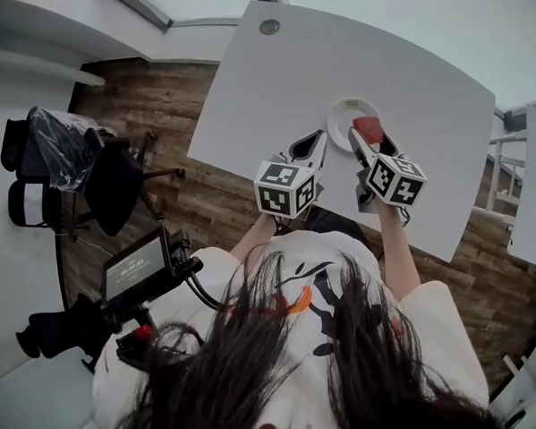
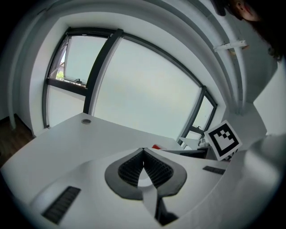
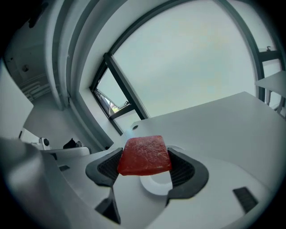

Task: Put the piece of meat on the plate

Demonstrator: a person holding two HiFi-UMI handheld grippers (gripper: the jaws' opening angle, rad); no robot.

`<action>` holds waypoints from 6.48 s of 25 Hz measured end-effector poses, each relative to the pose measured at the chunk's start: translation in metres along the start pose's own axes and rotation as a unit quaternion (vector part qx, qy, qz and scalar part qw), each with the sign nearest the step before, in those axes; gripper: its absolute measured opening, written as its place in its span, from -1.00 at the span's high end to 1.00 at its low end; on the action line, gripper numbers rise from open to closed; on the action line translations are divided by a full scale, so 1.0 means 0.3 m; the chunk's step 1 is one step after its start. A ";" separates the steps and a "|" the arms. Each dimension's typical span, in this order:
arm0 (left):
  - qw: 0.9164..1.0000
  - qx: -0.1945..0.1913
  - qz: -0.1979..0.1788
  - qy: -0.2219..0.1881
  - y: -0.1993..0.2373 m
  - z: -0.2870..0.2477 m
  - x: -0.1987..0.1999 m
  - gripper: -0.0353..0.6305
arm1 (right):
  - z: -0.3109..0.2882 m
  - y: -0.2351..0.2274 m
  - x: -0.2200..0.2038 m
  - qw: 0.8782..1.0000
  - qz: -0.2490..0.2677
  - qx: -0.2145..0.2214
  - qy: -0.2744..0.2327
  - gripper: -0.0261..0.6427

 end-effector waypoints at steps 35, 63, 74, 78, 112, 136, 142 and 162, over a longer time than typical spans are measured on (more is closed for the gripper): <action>0.999 0.045 0.019 0.014 0.067 -0.067 -0.028 0.88 | -0.356 -0.111 -0.158 0.950 0.232 -0.025 0.207 -0.02; 0.998 0.061 0.028 0.002 0.153 0.032 -0.031 0.88 | -0.358 -0.044 -0.120 0.959 0.194 -0.047 0.201 -0.02; 0.998 0.052 0.027 0.000 0.146 0.079 -0.048 0.88 | -0.249 0.021 -0.062 0.988 0.100 -0.039 0.116 -0.01; 0.999 0.046 0.027 0.001 0.143 0.089 -0.063 0.88 | -0.198 0.081 -0.046 0.994 0.078 -0.031 0.074 0.10; 0.991 -0.120 -0.049 0.016 0.142 0.781 -0.311 0.88 | 0.416 0.768 -0.604 0.991 -0.090 -0.070 -0.076 0.59; 0.998 -0.049 -0.010 -0.037 -0.260 1.074 -0.534 0.88 | 0.895 0.738 -0.743 0.996 -0.042 0.011 -0.075 0.59; 0.998 -0.039 0.007 -0.045 -0.534 1.131 -0.694 0.88 | 1.143 0.639 -0.831 0.997 -0.017 0.038 -0.072 0.59; 0.998 -0.018 -0.043 -0.040 -0.731 1.466 -0.858 0.88 | 1.433 0.796 -1.026 0.993 -0.004 0.080 -0.088 0.59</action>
Point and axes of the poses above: the fingertips, and each gripper's own axes: z backward along the fingers, y to its left, x out of its top, the point moved 5 cm from there along z, backward along the fingers
